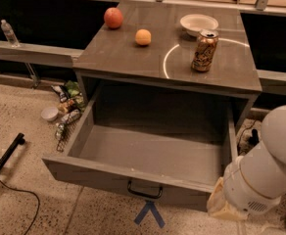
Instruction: Close top drawer
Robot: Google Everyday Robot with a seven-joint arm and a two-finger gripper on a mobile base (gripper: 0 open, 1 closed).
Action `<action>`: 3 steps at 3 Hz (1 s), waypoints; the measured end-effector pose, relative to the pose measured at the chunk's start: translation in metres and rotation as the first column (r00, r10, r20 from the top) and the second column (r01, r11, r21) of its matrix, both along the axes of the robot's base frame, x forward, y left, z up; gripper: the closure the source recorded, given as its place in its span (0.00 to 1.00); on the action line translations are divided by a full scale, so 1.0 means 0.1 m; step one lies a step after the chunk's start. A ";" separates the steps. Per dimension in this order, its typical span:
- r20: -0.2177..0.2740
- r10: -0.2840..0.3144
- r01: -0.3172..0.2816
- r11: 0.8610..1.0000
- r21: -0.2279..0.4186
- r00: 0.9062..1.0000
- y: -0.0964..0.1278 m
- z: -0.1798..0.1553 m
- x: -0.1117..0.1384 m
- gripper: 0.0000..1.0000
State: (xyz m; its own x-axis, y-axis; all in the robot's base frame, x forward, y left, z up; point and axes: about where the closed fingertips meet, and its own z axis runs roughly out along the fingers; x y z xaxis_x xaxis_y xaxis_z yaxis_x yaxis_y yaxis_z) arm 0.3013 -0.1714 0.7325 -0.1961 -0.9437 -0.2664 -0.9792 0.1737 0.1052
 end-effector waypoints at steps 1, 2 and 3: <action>0.064 0.072 -0.074 0.997 0.030 0.995 0.30 -0.31 0.07 1.00; 0.125 0.095 -0.098 0.995 0.015 0.988 0.43 -0.54 0.29 1.00; 0.191 0.077 -0.074 0.997 -0.025 0.979 0.41 -0.69 0.56 1.00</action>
Offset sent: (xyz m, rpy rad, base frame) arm 0.0680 0.0516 -0.0909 -0.0253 -0.2064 0.1105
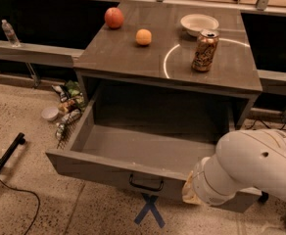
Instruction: Close top drawer
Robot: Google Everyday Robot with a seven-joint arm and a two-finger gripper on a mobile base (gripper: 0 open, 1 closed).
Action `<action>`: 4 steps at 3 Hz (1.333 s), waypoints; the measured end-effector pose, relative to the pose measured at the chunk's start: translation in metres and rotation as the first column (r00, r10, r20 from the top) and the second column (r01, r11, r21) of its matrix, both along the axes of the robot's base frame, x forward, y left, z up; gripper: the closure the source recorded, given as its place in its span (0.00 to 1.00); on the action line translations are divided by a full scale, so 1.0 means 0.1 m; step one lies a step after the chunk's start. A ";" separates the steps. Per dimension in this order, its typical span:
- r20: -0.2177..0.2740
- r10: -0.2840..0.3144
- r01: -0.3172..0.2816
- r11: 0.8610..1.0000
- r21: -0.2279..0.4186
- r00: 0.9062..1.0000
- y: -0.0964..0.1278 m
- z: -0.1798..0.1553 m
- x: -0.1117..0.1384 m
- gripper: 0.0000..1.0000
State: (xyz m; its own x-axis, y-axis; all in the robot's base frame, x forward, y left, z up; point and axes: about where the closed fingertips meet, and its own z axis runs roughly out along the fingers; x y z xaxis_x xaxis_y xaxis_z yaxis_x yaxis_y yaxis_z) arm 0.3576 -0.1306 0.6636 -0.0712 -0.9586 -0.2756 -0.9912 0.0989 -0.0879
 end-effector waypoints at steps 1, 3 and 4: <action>0.000 0.000 0.000 1.000 0.000 1.000 0.00 0.00 0.00 1.00; 0.066 -0.042 0.042 0.999 0.003 0.997 -0.02 0.03 0.32 1.00; 0.136 -0.095 0.092 0.995 0.024 0.986 -0.05 0.09 0.69 1.00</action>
Offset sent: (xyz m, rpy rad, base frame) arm 0.0952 -0.0074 0.0057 0.0098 -0.1871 -0.1239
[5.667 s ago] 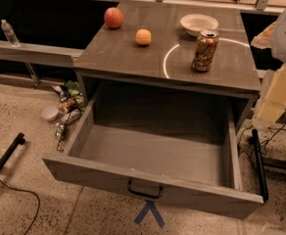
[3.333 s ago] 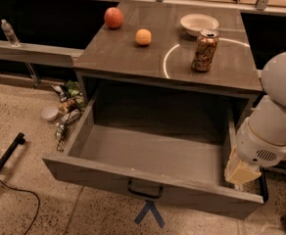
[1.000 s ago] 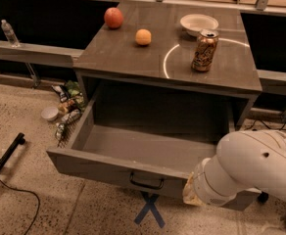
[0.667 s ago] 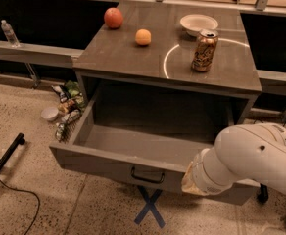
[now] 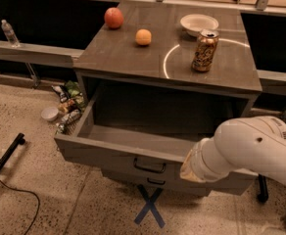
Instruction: Close top drawer
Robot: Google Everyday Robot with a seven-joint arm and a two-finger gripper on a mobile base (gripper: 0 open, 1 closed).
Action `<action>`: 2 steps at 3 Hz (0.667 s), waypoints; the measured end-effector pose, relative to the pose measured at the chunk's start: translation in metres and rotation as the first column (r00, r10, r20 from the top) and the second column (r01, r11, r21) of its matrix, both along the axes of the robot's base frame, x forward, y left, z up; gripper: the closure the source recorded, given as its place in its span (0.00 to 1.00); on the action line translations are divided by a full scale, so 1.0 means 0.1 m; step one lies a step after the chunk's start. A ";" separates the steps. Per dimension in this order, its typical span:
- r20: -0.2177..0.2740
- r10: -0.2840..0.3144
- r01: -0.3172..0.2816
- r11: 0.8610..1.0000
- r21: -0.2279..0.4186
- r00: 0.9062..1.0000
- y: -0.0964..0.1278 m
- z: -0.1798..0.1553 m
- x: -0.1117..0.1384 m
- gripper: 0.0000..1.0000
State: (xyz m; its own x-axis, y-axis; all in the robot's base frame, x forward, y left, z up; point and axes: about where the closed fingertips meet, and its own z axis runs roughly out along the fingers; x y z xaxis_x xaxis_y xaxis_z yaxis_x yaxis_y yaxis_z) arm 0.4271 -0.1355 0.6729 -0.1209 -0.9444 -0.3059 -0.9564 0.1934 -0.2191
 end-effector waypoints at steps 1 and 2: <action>0.024 -0.016 0.015 1.000 0.008 1.000 -0.01 0.02 0.11 1.00; 0.102 -0.055 0.053 0.998 0.024 0.993 -0.03 0.08 0.40 1.00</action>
Offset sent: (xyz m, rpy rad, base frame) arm 0.0819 -0.0082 0.0164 0.0404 -0.2016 -0.1127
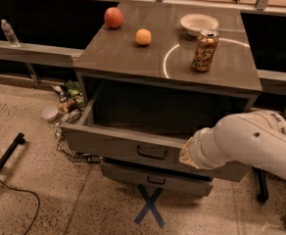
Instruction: Close top drawer
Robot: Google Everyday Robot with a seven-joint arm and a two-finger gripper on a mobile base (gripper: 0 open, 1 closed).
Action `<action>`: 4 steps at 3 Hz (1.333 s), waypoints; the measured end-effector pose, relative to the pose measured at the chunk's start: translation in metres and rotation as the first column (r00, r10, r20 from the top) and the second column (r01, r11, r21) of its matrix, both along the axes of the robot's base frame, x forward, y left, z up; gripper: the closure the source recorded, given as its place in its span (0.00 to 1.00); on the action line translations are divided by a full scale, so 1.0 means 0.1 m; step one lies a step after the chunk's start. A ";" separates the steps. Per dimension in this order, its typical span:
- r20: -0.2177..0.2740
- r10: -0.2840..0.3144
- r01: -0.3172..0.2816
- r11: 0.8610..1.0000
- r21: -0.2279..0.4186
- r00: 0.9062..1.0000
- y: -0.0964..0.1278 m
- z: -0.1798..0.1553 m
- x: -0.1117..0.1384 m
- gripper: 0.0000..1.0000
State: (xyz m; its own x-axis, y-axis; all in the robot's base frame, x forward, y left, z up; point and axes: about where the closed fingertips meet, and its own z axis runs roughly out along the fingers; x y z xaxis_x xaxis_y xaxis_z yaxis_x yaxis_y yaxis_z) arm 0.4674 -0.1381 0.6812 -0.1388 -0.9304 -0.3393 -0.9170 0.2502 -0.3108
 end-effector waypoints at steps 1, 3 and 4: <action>0.001 0.000 0.000 1.000 0.000 1.000 0.00 0.00 0.00 1.00; 0.111 -0.038 0.042 0.998 -0.037 0.993 -0.15 -0.17 -0.15 1.00; 0.287 -0.018 0.041 0.996 -0.075 0.958 -0.42 -0.16 -0.22 1.00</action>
Offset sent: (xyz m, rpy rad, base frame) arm 0.0021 -0.0058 -0.0148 -0.0050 -0.0955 -0.0655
